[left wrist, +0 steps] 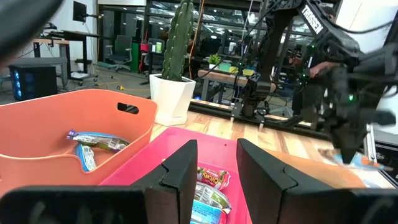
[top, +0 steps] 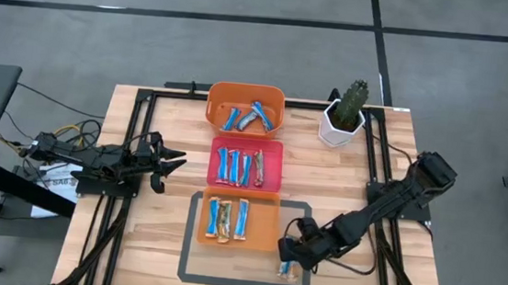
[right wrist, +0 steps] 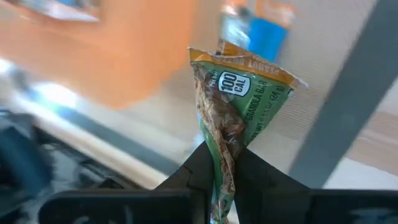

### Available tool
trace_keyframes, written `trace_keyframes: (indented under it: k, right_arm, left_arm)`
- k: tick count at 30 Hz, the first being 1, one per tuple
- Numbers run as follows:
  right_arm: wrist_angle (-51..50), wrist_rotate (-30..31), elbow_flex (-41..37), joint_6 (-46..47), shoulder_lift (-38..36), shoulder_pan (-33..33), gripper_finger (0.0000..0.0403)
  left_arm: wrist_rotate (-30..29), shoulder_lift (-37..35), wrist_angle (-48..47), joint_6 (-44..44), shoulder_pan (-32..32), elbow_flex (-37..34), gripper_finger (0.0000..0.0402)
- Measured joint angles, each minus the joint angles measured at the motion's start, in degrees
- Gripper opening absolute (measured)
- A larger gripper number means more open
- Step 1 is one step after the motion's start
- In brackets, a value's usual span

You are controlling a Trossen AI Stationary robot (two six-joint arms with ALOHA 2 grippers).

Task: Pick and place Granola Bars by type
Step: Put the yellow granola bar into the bottom orange bin

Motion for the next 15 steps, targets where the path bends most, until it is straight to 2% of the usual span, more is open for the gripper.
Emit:
trace_keyframes:
  k: [7,15]
  right_arm:
    - [0.1,10.6,0.0,-3.7,-7.8,-0.3,0.0028]
    - [2.8,18.6,0.0,-13.0,-15.8,-2.6,0.0031]
  left_arm:
    - [0.0,0.0,0.0,0.0,0.0,0.0,0.0105]
    - [0.0,0.0,0.0,0.0,0.0,0.0,0.0105]
